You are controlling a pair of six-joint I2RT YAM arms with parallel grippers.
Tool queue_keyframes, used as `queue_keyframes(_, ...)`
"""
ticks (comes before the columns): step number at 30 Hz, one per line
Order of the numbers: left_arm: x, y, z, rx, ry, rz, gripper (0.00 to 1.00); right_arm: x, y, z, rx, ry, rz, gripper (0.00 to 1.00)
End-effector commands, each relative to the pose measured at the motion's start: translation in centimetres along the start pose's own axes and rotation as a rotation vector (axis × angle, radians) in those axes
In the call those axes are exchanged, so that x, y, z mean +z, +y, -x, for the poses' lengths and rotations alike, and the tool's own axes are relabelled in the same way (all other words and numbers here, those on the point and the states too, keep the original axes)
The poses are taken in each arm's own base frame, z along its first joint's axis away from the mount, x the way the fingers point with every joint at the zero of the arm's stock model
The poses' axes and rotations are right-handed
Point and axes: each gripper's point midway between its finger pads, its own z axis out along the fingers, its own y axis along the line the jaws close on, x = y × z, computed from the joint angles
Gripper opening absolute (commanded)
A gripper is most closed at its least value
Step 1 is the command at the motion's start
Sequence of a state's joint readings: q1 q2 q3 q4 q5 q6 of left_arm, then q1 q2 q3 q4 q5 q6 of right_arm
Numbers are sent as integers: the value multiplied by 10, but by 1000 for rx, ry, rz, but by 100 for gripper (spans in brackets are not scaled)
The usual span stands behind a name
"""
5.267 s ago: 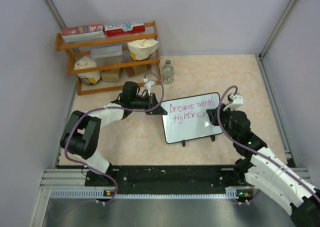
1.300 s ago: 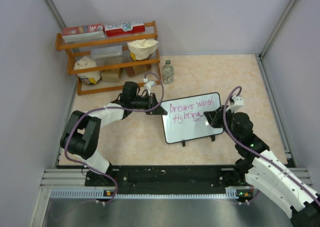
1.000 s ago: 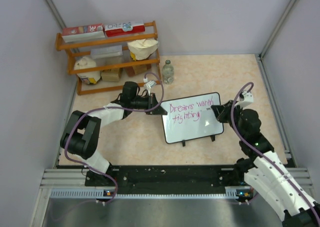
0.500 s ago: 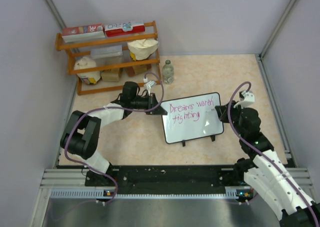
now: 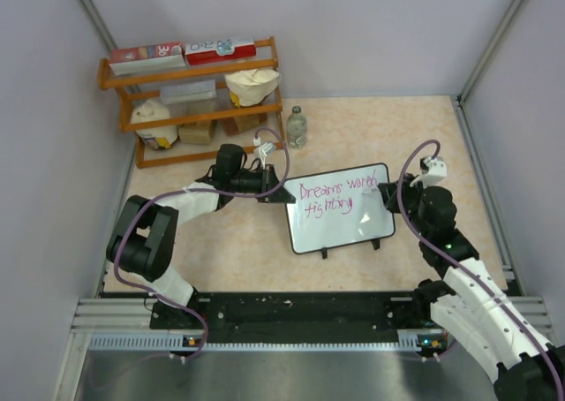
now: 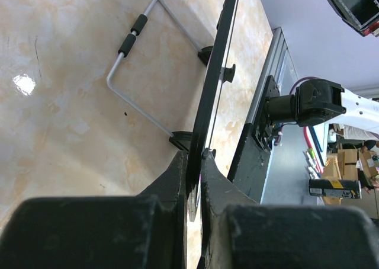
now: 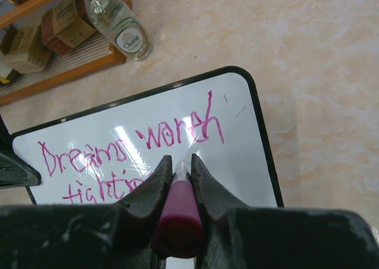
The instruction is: Write a sentence on the whiteboard
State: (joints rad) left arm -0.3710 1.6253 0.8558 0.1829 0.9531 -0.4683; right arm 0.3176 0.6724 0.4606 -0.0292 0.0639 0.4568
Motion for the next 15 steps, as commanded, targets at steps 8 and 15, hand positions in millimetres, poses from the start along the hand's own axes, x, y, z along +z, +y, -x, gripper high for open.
queue_keyframes(8, -3, 20, 16, 51, -60, 121, 0, 5, 5, 6, 5, -20, 25, 0)
queue_keyframes(15, -3, 19, 16, 55, -63, 122, 0, 4, 2, -6, 1, 15, 27, 0)
